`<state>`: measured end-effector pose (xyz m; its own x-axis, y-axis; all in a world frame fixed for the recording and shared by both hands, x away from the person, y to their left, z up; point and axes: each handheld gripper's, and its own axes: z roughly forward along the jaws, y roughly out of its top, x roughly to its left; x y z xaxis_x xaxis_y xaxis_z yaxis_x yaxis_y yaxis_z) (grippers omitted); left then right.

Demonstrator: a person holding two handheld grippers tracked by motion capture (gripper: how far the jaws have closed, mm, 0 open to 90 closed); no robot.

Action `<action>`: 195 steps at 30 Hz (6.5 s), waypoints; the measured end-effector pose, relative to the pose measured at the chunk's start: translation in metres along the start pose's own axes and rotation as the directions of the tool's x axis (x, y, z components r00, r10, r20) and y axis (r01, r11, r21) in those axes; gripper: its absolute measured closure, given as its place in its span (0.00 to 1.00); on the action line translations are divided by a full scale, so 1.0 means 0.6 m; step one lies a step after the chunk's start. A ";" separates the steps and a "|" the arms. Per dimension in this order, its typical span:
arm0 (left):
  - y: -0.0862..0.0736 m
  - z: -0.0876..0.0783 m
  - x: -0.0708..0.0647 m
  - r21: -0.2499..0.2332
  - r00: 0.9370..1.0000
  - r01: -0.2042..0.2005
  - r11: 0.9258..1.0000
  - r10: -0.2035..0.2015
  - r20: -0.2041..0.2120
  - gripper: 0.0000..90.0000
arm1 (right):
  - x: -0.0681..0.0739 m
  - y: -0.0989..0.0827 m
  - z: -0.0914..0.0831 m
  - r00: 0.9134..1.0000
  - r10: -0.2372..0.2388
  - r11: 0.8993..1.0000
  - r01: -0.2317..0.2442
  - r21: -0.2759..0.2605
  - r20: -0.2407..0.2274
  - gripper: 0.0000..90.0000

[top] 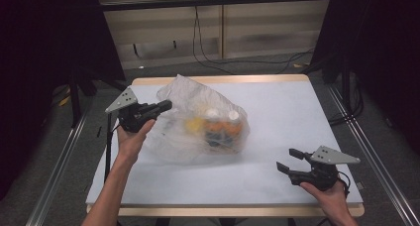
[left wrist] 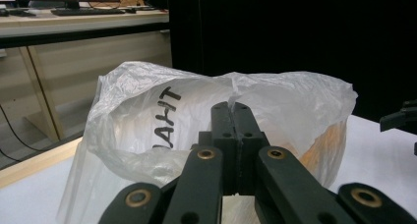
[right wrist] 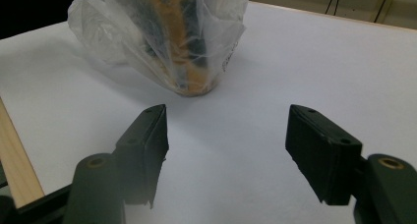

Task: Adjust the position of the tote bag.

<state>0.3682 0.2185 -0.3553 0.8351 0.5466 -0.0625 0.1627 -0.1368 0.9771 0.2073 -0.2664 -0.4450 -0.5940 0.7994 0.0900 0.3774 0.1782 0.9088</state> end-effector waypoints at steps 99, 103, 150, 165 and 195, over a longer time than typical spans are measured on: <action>0.068 -0.029 -0.014 -0.129 1.000 0.016 0.992 -0.019 -0.016 0.52 | 0.047 0.349 0.171 0.957 -0.170 0.972 0.124 -0.197 -0.235 1.00; 0.045 -0.041 -0.003 -0.121 0.999 0.032 0.992 -0.037 -0.032 0.52 | 0.033 0.343 0.163 0.961 -0.149 0.970 0.096 -0.221 -0.234 1.00; -0.022 -0.007 0.042 0.022 0.989 0.121 0.992 -0.119 -0.089 0.32 | -0.040 0.272 0.054 0.985 -0.088 0.943 0.036 -0.332 -0.145 1.00; -0.036 0.034 0.049 0.051 0.990 0.141 0.989 -0.140 -0.027 0.72 | -0.041 0.270 0.022 0.988 -0.087 0.936 0.039 -0.350 -0.124 1.00; 0.003 -0.032 -0.029 0.054 0.994 -0.084 0.995 0.080 0.074 1.00 | -0.061 0.245 -0.020 0.997 -0.047 0.952 0.026 -0.306 -0.063 1.00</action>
<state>0.3437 0.2246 -0.3485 0.8819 0.4714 0.0007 0.1205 -0.2269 0.9665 0.2759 -0.2761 -0.3099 -0.6546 0.7525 0.0725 0.1263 0.0143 0.9919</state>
